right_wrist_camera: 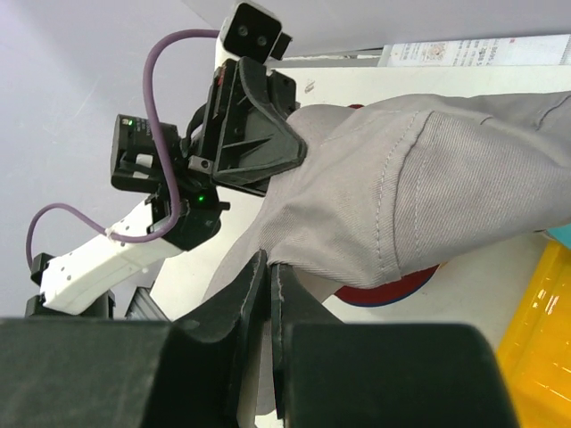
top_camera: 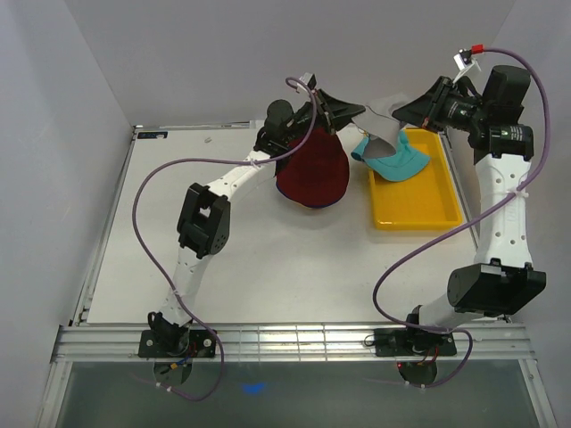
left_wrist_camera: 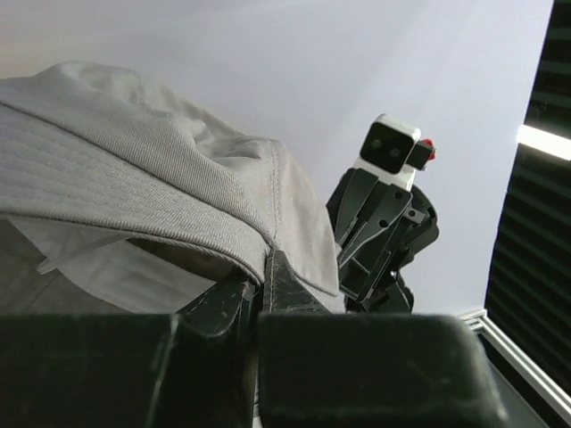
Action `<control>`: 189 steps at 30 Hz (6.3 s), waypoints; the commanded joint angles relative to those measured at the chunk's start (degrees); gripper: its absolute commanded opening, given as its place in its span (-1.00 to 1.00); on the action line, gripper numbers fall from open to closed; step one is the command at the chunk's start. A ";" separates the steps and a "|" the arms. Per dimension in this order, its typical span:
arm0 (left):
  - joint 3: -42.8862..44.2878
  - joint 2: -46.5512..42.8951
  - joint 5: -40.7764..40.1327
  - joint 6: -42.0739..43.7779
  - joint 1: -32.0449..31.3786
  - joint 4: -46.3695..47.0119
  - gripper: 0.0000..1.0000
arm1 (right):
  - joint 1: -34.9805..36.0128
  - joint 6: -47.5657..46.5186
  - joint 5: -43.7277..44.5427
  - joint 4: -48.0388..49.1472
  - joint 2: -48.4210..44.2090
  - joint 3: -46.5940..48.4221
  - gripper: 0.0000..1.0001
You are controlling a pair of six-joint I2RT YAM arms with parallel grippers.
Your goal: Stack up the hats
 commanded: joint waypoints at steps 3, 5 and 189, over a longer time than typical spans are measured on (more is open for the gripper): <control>4.08 2.66 5.81 0.59 3.44 2.52 -0.98 | 0.37 -2.42 -3.98 3.95 2.77 3.24 -0.84; 3.73 3.62 7.04 0.33 4.42 4.62 -0.99 | 1.07 -2.69 -4.24 4.29 4.17 3.77 -0.84; -48.22 -9.64 20.59 10.43 25.16 22.32 -1.00 | 8.02 9.36 20.10 24.70 22.45 -29.46 -0.84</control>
